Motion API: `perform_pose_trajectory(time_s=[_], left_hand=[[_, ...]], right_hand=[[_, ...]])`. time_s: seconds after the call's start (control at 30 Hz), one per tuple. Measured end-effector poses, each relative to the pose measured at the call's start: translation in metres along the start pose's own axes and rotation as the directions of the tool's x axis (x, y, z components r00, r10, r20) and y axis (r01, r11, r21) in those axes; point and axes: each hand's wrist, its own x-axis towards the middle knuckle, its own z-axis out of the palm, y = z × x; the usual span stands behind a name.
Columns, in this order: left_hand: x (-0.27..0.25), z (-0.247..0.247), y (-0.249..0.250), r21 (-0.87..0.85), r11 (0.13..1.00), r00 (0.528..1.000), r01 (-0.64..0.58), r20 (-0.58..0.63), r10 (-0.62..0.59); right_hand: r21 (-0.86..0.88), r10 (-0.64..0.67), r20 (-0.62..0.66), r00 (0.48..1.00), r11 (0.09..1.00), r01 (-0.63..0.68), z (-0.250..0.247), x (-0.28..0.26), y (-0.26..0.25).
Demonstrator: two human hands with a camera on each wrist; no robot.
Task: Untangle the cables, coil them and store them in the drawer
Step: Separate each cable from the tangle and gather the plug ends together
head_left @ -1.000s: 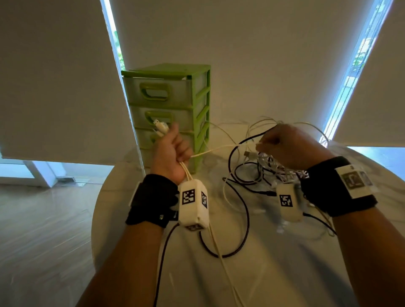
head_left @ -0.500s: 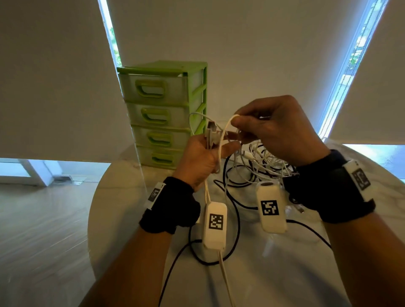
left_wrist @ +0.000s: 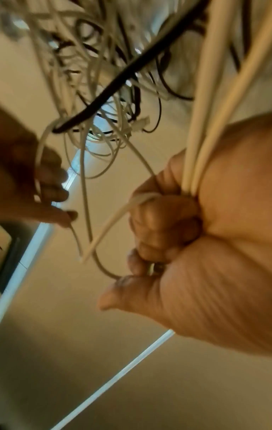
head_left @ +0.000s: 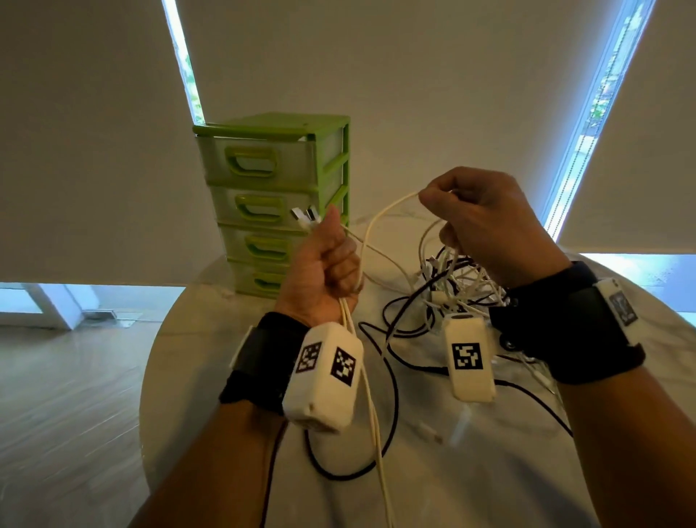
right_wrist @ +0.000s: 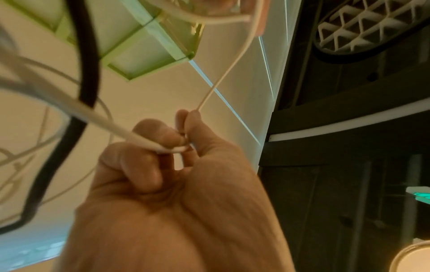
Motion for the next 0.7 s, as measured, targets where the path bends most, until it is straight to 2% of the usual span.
perform_pose_trajectory(time_s=[0.03, 0.1, 0.17, 0.2, 0.3, 0.37, 0.43, 0.6, 0.63, 0.7], left_hand=[[-0.003, 0.004, -0.001, 0.060, 0.998, 0.999, -0.011, 0.042, 0.008], [-0.007, 0.013, -0.009, 0.295, 0.955, 1.000, 0.000, 0.005, -0.002], [-0.005, 0.020, -0.020, 0.482, 0.876, 0.991, 0.035, -0.127, 0.030], [-0.003, 0.021, -0.023, 0.520, 0.852, 0.975, 0.058, -0.214, 0.064], [0.002, 0.015, -0.019, 0.461, 0.884, 0.901, 0.073, -0.410, 0.139], [0.004, 0.008, -0.014, 0.417, 0.909, 0.860, 0.005, -0.465, 0.209], [0.005, 0.003, -0.011, 0.473, 0.881, 0.797, -0.032, -0.520, 0.308], [0.006, -0.001, -0.005, 0.758, 0.652, 0.662, -0.034, -0.471, 0.583], [0.006, -0.002, -0.003, 0.786, 0.617, 0.650, -0.033, -0.452, 0.610], [0.007, -0.007, -0.002, 0.819, 0.573, 0.670, 0.020, -0.437, 0.600]], right_hand=[[0.035, 0.010, 0.012, 1.000, 0.999, -0.010, 0.000, 0.000, -0.001], [0.086, 0.002, 0.045, 0.999, 0.996, -0.005, 0.000, -0.001, -0.005], [0.114, -0.021, 0.058, 0.998, 0.993, 0.014, -0.001, -0.002, -0.008], [0.099, -0.029, 0.060, 0.998, 0.995, 0.023, -0.002, -0.002, -0.008], [-0.013, -0.041, 0.015, 0.999, 0.999, 0.041, -0.004, -0.002, -0.006], [-0.004, -0.017, -0.016, 1.000, 1.000, 0.016, -0.004, -0.001, -0.004], [0.029, 0.019, -0.011, 1.000, 0.999, -0.018, -0.002, -0.001, -0.002], [-0.060, 0.070, -0.005, 0.998, 0.996, -0.070, -0.001, 0.001, 0.003], [-0.089, 0.079, 0.016, 0.997, 0.993, -0.078, 0.000, 0.000, 0.003], [-0.111, 0.089, 0.075, 0.993, 0.991, -0.081, 0.003, -0.003, 0.002]])
